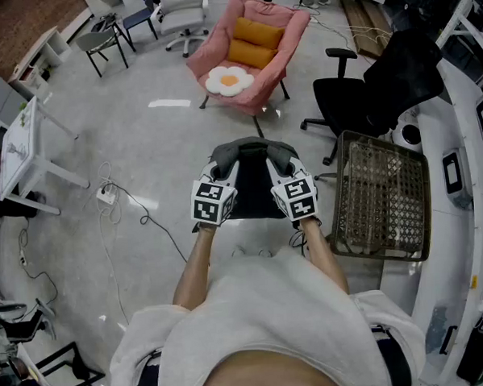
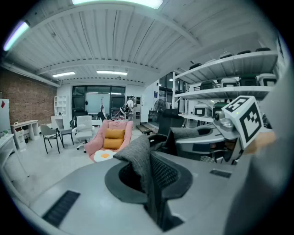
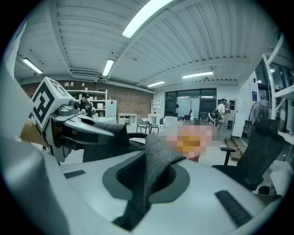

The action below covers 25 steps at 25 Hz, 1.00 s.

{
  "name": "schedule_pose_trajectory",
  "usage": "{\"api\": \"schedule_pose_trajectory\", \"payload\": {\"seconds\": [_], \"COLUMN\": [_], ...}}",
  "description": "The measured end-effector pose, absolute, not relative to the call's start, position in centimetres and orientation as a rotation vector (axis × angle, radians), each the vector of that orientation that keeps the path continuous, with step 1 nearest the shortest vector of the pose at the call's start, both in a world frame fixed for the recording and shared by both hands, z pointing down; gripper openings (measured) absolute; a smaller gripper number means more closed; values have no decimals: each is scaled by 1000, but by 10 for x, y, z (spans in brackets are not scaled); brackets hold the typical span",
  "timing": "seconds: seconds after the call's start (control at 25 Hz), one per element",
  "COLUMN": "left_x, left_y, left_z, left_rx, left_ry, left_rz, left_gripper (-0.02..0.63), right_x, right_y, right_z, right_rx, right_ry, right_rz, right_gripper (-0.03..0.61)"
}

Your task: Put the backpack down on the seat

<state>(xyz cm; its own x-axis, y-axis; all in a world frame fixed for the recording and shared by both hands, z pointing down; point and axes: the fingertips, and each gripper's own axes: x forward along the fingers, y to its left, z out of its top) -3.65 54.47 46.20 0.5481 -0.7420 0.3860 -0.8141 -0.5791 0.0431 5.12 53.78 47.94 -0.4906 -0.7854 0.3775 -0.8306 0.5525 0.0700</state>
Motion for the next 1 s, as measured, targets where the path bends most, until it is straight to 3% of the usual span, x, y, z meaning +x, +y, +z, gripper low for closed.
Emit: {"api": "schedule_pose_trajectory", "payload": {"seconds": [1.0], "left_x": [-4], "left_y": [542], "left_z": [480], "left_rx": [2513], "left_ry": [-1365], "left_rz": [535], "left_gripper": [34], "right_x": [84], "right_y": [530], "right_z": [494], "right_rx": [1251], "right_ry": [-2470], "right_rz": [187], "right_gripper": [26]}}
